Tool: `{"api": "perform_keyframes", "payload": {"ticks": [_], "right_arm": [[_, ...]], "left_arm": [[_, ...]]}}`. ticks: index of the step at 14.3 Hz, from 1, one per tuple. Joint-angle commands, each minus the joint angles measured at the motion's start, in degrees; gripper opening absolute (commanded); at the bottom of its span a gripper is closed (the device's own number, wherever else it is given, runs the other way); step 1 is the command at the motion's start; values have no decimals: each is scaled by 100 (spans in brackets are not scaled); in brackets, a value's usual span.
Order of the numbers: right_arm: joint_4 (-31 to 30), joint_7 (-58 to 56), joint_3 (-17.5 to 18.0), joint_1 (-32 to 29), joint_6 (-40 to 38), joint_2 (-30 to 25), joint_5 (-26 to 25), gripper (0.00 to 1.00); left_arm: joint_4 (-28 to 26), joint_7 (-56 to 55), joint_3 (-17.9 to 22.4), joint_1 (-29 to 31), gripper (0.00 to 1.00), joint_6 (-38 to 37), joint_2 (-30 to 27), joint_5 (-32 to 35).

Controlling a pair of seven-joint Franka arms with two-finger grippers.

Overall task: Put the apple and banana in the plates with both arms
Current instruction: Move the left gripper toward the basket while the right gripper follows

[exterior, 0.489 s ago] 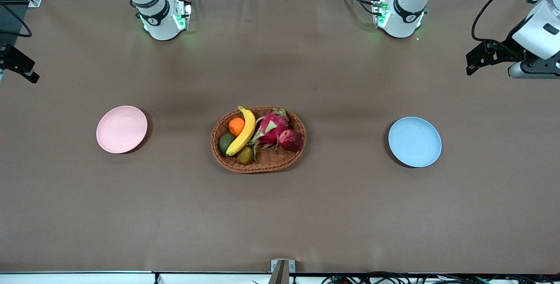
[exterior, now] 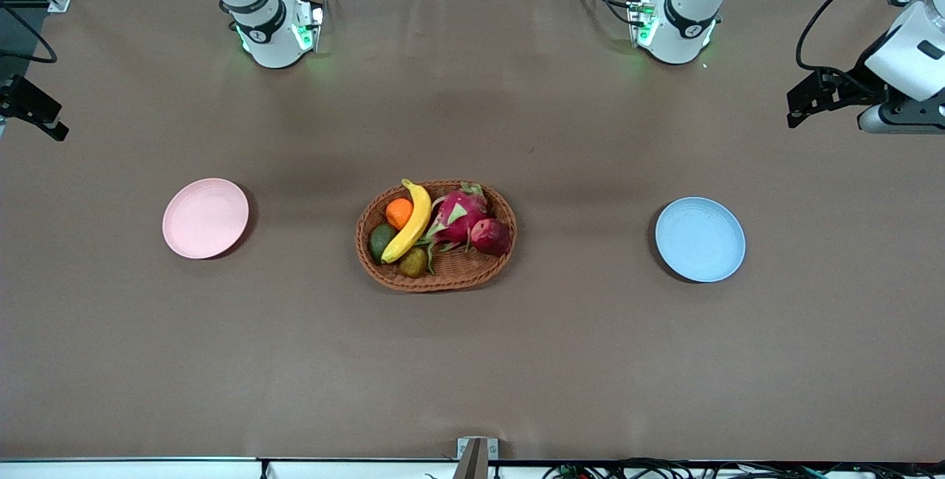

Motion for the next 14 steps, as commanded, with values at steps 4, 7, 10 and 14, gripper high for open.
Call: {"api": "perform_keyframes", "payload": {"ticks": [4,7,10,14], "right_arm": [[69,-22,1,36,9,205,-87,100],[244,-22,1,176,9,450,-86,100],[507,-22,1,422,9,907,-86,100],[745,-13,1,940,18,1339,-148,100]], "left_arm": [[273,-428,-105,-278,100,138,632,26],[273,-1525,-228,-700,100,630,1177,9],[683,-2755,-229,-1394,100,983,2063,0],[1353,-4565,-229,-2264,100,1403,3172,-62]]}}
